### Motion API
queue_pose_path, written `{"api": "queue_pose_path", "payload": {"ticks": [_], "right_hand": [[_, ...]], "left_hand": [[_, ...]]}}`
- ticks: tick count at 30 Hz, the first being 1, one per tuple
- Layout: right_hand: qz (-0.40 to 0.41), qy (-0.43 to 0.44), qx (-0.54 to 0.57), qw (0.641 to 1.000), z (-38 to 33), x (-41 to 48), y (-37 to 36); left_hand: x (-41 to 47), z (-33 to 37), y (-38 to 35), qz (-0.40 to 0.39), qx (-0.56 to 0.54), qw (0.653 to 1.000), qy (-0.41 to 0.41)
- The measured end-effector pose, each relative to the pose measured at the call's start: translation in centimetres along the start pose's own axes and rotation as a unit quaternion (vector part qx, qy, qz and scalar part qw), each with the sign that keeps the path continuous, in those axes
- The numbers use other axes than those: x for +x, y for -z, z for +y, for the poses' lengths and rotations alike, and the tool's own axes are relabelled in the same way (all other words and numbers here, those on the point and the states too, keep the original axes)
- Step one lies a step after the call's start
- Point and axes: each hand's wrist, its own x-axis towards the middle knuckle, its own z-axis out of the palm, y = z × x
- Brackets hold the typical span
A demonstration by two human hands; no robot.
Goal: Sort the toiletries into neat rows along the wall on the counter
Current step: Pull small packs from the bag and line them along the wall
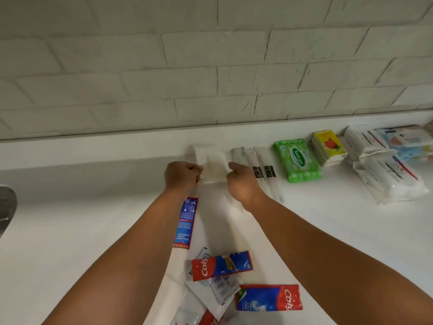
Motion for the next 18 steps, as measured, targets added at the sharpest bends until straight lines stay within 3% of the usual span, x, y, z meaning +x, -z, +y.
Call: {"api": "queue_pose_path", "payload": {"ticks": [7,18], "right_hand": [[-0.043,-0.041,-0.037,0.998,0.1,2.1,-0.8],[-0.044,0.02,-0.122,0.991,-0.3,0.8,-0.2]], "left_hand": [[0.4,-0.2,-1.4,0.002,0.109,0.994,-0.016],[0.6,-0.6,-1.3,0.023,0.176,0.983,-0.048]]}}
